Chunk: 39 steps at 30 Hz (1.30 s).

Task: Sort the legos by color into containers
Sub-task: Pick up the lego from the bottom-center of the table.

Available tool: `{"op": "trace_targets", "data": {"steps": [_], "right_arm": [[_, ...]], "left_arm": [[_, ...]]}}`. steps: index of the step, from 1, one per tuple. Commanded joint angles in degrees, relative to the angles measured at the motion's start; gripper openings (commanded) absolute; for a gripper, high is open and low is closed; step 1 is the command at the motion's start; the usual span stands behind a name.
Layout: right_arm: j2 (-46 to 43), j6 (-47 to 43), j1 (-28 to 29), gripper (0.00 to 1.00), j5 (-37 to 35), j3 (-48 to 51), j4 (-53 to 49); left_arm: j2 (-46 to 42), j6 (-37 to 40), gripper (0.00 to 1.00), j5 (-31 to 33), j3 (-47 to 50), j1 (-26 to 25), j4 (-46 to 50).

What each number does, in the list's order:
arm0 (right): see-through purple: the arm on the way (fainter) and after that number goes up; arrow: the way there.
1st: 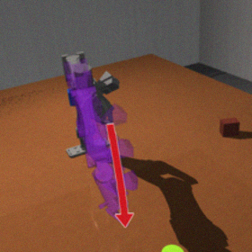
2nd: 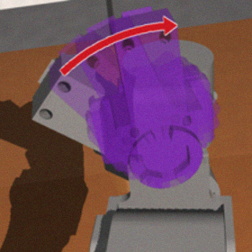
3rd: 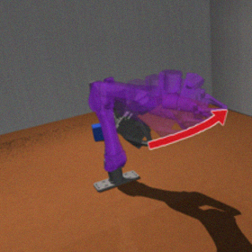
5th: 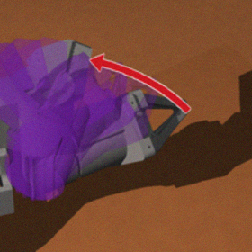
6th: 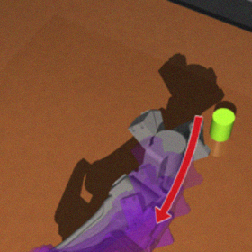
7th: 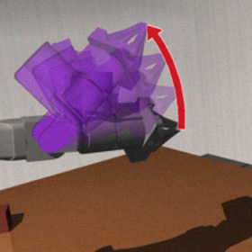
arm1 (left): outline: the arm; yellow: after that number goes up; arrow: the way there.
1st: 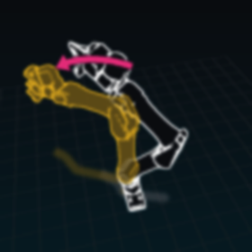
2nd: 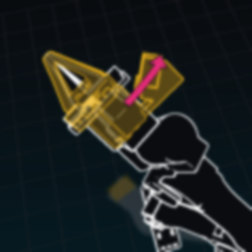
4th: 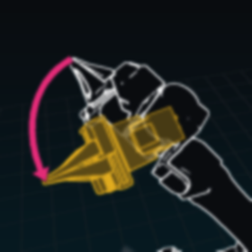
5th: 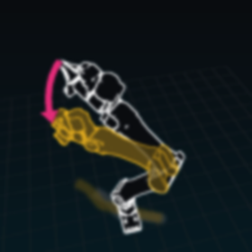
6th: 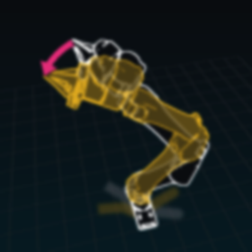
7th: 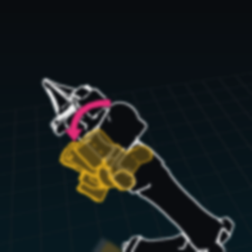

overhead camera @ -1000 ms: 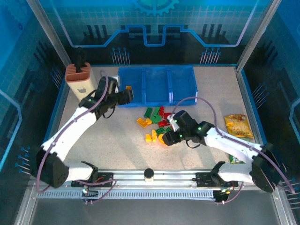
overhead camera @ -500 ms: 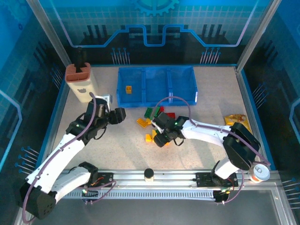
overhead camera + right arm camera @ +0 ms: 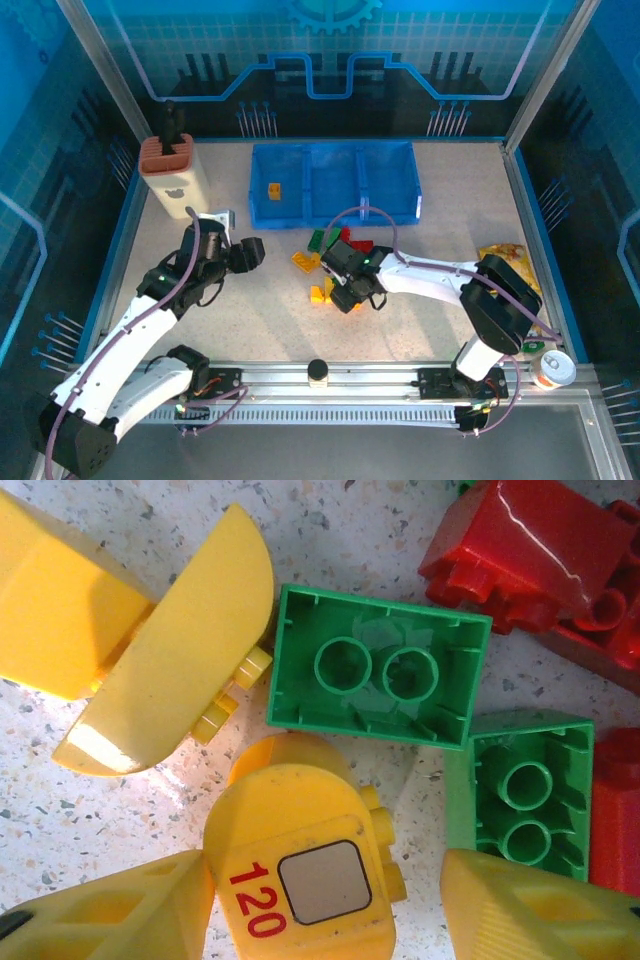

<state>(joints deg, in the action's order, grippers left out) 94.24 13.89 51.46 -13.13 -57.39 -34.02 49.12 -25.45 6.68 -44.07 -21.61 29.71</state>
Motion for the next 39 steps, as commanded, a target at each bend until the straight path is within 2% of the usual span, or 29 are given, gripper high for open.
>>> {"op": "trace_targets", "data": {"steps": [1,10,13,19,25,32,39], "right_arm": [[1.38,0.30,1.22,0.60,0.11,-0.23,-1.24],[2.40,1.64,2.59,0.57,1.07,0.92,-0.01],[2.61,1.97,2.76,0.48,1.28,0.65,-0.08],[0.64,2.68,3.25,0.38,1.34,0.41,-0.24],[-4.17,2.77,3.56,0.36,2.44,-2.38,-0.26],[-4.06,0.30,2.54,0.35,3.16,-12.58,-1.74],[5.33,-3.39,-0.26,0.35,5.15,-29.77,-5.86]], "left_arm": [[-0.44,-0.50,0.69,1.15,1.08,-0.24,0.25],[-1.33,-1.02,0.69,1.42,2.14,-0.25,0.36],[-1.45,-1.45,0.69,1.23,2.52,-0.27,0.08],[-1.83,-1.11,0.69,1.84,2.73,-0.28,0.44],[-4.93,-1.43,0.68,1.06,4.51,-0.28,-0.68],[-7.28,-2.80,0.68,1.68,5.31,-0.34,0.96],[-10.62,-5.23,0.67,1.97,6.43,-0.52,1.66]]}}
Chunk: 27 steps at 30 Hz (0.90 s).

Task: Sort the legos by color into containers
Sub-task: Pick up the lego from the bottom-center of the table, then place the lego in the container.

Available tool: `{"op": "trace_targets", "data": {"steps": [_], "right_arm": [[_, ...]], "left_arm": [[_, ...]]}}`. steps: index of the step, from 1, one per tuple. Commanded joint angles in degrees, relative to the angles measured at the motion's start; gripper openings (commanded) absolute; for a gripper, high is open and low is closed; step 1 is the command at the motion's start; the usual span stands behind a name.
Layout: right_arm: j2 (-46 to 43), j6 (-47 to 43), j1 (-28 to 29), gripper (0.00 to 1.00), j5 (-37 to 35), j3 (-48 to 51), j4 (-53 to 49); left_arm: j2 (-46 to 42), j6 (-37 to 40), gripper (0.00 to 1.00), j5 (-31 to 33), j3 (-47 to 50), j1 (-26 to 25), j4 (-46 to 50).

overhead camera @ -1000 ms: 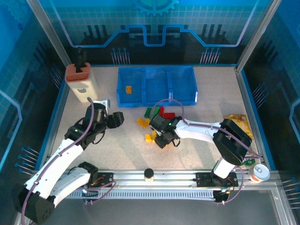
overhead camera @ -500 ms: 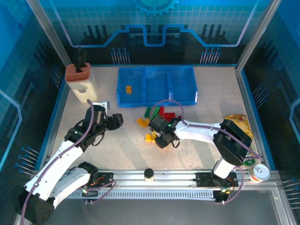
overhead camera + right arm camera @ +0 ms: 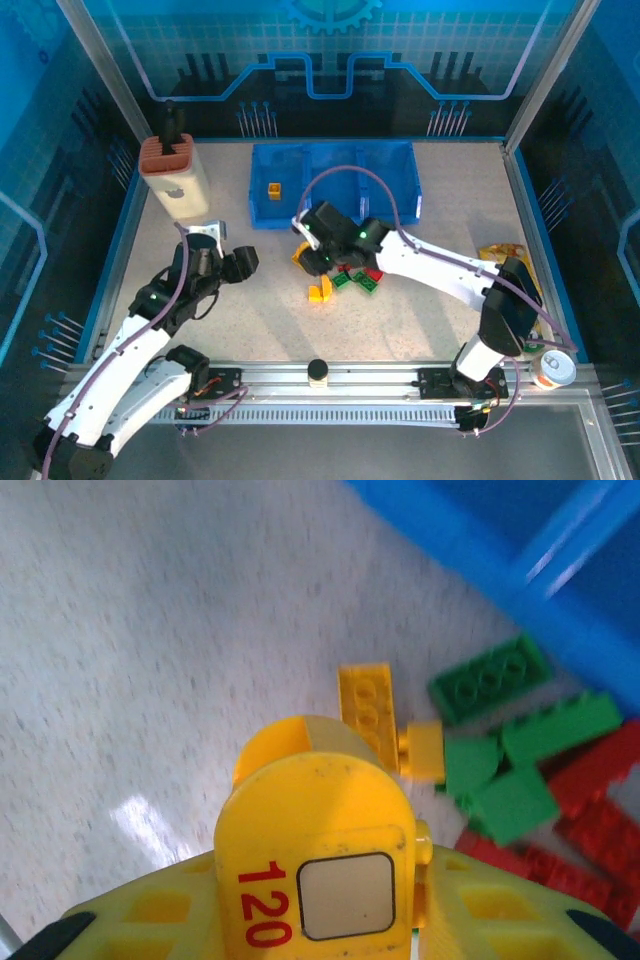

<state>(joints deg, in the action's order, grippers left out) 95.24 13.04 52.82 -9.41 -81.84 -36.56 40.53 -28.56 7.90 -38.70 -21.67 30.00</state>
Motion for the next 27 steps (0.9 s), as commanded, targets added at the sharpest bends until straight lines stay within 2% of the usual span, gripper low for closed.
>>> {"op": "trace_targets", "data": {"steps": [1,15,21,27], "right_arm": [[6.20,-2.90,-2.05,0.35,1.43,-7.91,-4.15],[31.22,-5.31,-8.18,0.35,4.05,-42.26,-12.34],[42.62,-5.37,-9.13,0.35,2.92,-57.95,-16.80],[49.11,-3.80,-10.71,0.37,1.56,-65.15,-15.82]], "left_arm": [[-2.64,-2.73,0.67,0.52,1.30,-0.47,1.38],[-7.02,-6.50,0.66,0.10,1.95,-1.94,4.98],[-7.90,-6.86,0.66,0.31,1.37,-2.49,5.81],[-7.91,-6.80,0.65,0.23,0.23,-3.00,7.13]]}}
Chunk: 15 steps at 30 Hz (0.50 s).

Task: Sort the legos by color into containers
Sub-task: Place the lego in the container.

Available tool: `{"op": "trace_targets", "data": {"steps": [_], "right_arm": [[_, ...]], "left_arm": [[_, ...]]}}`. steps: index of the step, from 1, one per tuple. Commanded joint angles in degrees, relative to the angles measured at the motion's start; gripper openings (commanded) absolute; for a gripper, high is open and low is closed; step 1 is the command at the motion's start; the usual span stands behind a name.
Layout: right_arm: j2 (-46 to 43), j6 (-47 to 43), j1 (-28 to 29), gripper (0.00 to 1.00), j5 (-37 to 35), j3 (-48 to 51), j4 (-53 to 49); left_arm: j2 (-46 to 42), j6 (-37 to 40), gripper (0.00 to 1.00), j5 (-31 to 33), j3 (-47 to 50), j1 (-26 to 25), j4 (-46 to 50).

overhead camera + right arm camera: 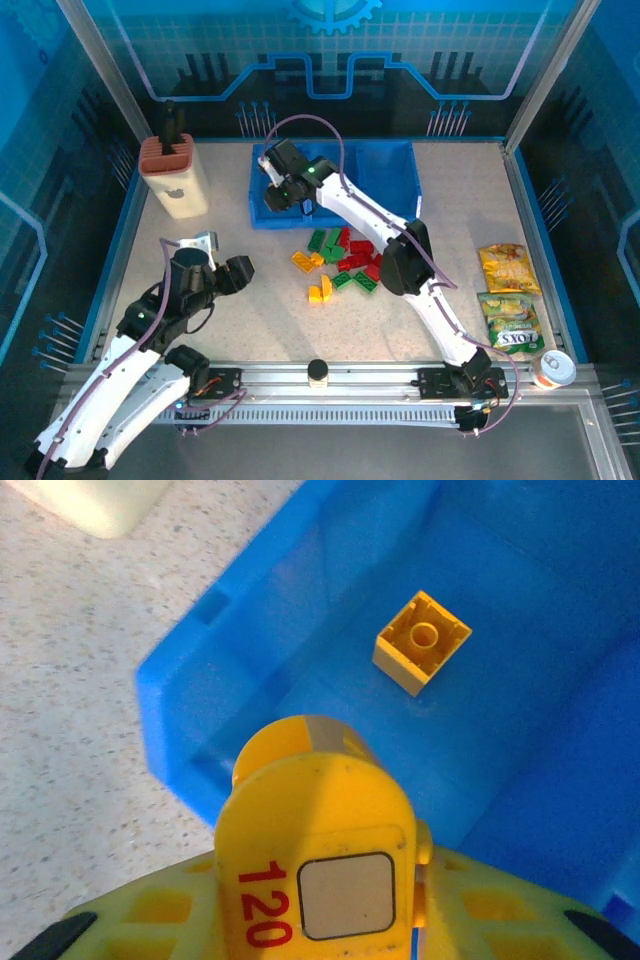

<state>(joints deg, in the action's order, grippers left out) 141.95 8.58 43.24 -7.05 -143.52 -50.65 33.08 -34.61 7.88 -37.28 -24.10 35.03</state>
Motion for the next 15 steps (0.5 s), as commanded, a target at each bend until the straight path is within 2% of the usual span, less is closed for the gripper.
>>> {"op": "trace_targets", "data": {"steps": [1,3,7,9,11,15], "right_arm": [[2.77,0.89,-1.25,0.37,-1.16,-3.66,-1.25],[3.28,1.20,-1.54,0.41,-0.63,-3.93,-0.18],[1.70,1.89,-1.03,0.75,-1.03,-5.65,-1.39],[-1.61,1.86,-0.62,0.83,-1.23,-3.39,-1.10],[-6.40,2.29,-0.50,0.85,0.02,1.72,0.76],[-17.85,3.32,-0.48,0.85,1.42,16.00,6.10]], "left_arm": [[-0.42,-0.78,0.65,0.28,-1.30,-0.72,2.31],[-0.42,-0.90,0.65,0.38,-1.33,-1.03,2.49],[0.01,-1.16,0.65,0.36,-1.38,-1.82,2.20],[0.91,-0.97,0.66,0.35,-1.72,-2.55,1.73],[2.36,0.44,0.66,0.11,-2.22,-4.01,0.75],[7.58,2.42,0.66,5.04,-4.80,-9.87,1.27]]}}
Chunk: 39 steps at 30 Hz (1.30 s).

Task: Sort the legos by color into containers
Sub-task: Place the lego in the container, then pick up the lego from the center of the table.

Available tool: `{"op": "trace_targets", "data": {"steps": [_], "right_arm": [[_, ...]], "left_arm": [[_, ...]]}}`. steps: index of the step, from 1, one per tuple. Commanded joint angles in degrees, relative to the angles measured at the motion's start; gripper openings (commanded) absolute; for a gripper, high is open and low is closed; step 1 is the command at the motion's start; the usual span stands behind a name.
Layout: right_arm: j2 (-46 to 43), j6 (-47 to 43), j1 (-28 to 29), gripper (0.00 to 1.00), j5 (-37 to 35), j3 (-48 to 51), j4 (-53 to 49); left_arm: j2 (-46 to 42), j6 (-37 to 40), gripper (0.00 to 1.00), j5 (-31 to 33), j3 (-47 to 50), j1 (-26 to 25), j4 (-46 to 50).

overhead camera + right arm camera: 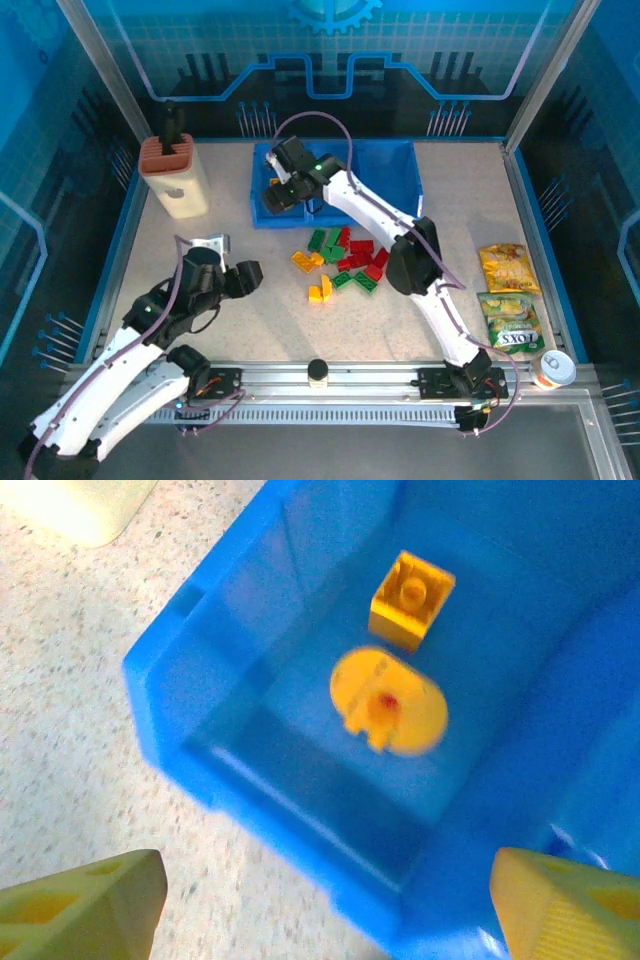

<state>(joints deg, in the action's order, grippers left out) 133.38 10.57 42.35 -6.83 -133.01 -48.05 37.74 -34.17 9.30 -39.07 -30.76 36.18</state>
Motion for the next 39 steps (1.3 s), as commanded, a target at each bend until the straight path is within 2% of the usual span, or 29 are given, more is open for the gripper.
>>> {"op": "trace_targets", "data": {"steps": [1,9,18,26,39], "right_arm": [[-11.84,1.54,0.45,0.85,1.17,8.98,4.61],[-35.33,2.97,-0.24,0.80,-1.29,40.65,12.48],[-52.52,5.56,-1.49,0.73,-1.26,68.37,14.55],[-56.06,10.45,-1.97,0.69,-1.89,81.76,16.41],[-48.74,12.02,-2.18,0.65,-3.01,86.53,19.81]], "left_arm": [[4.08,2.16,0.66,4.46,-3.49,-4.45,0.06],[15.00,3.91,0.67,4.76,-5.91,-11.77,-5.74],[27.87,5.95,0.67,-0.41,-9.63,-15.60,-13.68],[35.39,6.10,0.67,-2.66,-13.64,-17.44,-15.87],[36.80,5.26,0.67,-1.44,-12.68,-18.45,-15.88]]}}
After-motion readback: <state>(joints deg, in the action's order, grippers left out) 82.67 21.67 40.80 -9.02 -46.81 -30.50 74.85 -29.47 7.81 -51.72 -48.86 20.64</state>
